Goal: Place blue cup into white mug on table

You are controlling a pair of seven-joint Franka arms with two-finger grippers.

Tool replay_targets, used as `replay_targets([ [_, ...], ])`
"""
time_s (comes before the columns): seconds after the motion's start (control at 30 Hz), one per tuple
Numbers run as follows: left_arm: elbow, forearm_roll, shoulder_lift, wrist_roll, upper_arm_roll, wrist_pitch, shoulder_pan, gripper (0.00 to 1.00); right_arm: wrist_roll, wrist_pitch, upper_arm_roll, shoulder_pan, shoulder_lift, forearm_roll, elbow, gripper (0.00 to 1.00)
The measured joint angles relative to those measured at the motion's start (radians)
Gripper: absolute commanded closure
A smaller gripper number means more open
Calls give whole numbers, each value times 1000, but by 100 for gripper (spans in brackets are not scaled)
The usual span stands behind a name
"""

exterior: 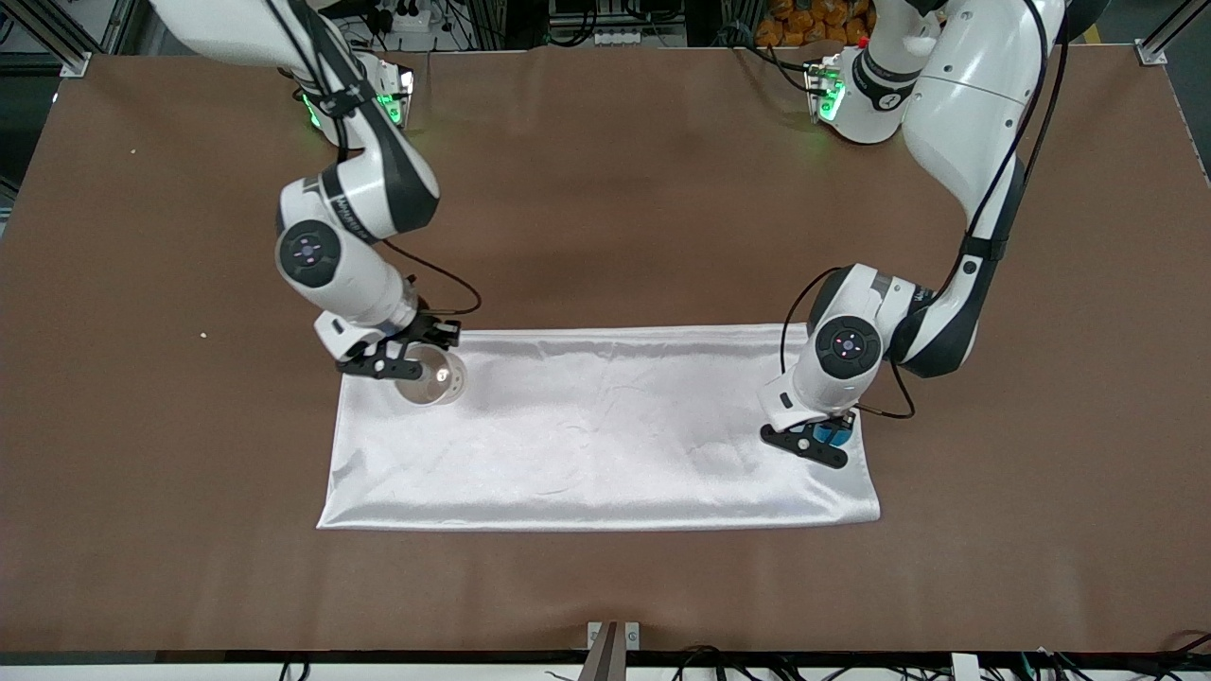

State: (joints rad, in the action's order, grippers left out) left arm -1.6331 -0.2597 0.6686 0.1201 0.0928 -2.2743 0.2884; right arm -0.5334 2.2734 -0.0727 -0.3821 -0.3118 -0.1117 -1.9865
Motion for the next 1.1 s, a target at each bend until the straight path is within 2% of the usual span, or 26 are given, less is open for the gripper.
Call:
replay_targets([
  [0.13, 6, 0, -16, 0, 0, 21, 0, 100, -82, 51, -1, -63, 1, 0, -24, 100],
  [0.37, 21, -1, -93, 0, 0, 128, 3, 100, -193, 322, -3, -166, 18, 0, -188, 100],
  [0.47, 24, -1, -142, 4, 1, 184, 3, 100, -257, 390, -4, -227, 19, 0, -241, 100],
  [0.77, 26, 9, -288, 43, 3, 339, 3, 100, -428, 413, -4, -390, 27, 0, -262, 100],
  [0.93, 24, 126, -359, 60, 3, 433, 0, 100, -485, 411, -3, -444, 30, 8, -264, 100],
  [1.1, 15, 170, -438, 89, 2, 525, -4, 100, -579, 408, -3, -479, 30, 70, -280, 100],
])
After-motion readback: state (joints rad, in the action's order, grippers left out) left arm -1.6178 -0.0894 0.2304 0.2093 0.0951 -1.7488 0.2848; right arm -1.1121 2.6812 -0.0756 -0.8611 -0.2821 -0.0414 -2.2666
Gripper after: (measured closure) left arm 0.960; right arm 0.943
